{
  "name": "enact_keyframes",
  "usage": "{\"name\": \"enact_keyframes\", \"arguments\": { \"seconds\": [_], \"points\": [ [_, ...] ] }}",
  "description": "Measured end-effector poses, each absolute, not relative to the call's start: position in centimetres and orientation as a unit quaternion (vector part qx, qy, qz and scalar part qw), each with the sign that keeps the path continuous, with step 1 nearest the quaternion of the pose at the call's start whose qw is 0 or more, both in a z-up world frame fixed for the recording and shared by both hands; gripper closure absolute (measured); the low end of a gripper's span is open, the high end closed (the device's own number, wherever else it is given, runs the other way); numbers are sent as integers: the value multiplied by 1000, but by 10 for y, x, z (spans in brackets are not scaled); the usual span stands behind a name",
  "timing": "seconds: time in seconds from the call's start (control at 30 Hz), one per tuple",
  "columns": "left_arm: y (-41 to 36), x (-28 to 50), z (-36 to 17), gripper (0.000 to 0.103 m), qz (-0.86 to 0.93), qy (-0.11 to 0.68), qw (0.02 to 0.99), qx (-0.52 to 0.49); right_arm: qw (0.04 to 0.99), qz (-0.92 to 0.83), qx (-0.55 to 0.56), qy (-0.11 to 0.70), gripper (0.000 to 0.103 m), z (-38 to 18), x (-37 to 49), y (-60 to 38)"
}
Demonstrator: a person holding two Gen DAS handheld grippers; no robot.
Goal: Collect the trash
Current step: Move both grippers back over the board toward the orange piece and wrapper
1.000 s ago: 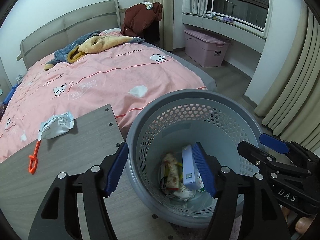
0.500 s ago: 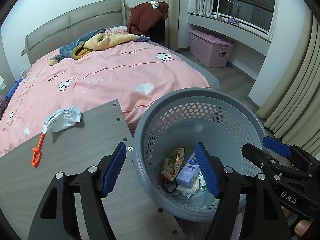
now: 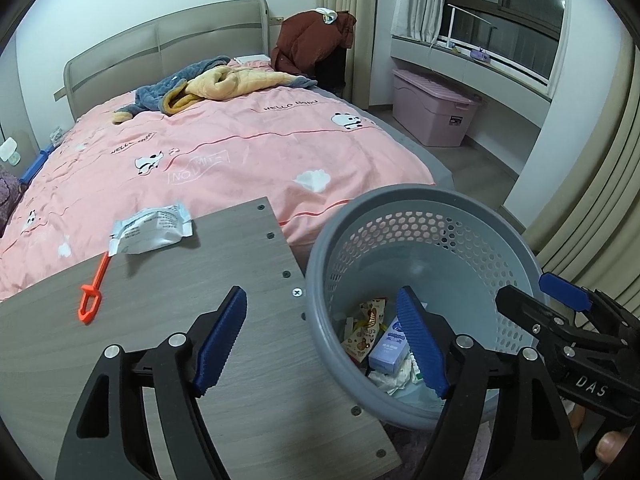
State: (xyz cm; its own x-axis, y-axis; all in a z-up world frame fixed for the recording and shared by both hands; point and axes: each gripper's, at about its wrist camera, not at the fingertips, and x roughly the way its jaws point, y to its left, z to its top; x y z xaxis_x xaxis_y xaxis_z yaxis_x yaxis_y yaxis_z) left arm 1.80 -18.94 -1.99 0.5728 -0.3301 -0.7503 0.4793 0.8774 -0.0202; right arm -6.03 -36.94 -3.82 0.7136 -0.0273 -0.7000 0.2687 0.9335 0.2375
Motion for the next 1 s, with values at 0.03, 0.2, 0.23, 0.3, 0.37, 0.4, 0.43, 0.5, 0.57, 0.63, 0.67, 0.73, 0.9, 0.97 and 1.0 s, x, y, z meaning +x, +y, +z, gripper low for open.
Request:
{"name": "enact_keyframes", "arguments": {
  "seconds": [0.03,0.2,0.23,0.3,0.37,0.4,0.43,0.5,0.57,0.63,0.67,0.73,0.9,0.97,1.0],
  "points": [
    [-185,18,-18,29,-229,399,883,91,912,-81,163,368,17,-37,-60,-368],
    [-160,18,-5,29,-219,385,892,89,919,-74,165,351,15,-24,-55,-353],
    [-156,17,-2,29,-216,382,894,88,921,-71,167,345,14,-23,-55,-350],
    [-141,16,2,29,-207,378,899,82,923,-62,176,337,14,-20,-54,-342],
    [-126,17,3,29,-197,379,901,71,922,-49,177,340,14,-19,-51,-331],
    [-118,17,4,29,-191,380,903,67,922,-44,174,343,14,-18,-50,-327],
    [-109,17,3,29,-184,381,904,63,923,-39,169,343,14,-18,-49,-321],
    [-96,19,3,29,-167,380,908,61,924,-26,165,343,14,-17,-48,-311],
    [-79,22,1,28,-148,381,911,56,924,-11,165,345,14,-17,-46,-301],
    [-63,26,-2,28,-128,384,913,49,924,1,158,348,14,-17,-43,-290],
    [-52,28,-5,28,-118,386,914,45,924,7,153,350,14,-17,-41,-284],
    [-33,32,-9,28,-96,388,916,41,924,18,145,353,14,-17,-37,-273],
    [13,50,-22,28,-49,401,914,24,922,40,130,363,14,-21,-21,-246],
    [28,58,-28,28,-37,407,913,22,921,48,122,368,14,-23,-13,-235],
    [33,62,-31,28,-32,409,912,22,920,51,120,369,14,-25,-10,-231]
  ]
}}
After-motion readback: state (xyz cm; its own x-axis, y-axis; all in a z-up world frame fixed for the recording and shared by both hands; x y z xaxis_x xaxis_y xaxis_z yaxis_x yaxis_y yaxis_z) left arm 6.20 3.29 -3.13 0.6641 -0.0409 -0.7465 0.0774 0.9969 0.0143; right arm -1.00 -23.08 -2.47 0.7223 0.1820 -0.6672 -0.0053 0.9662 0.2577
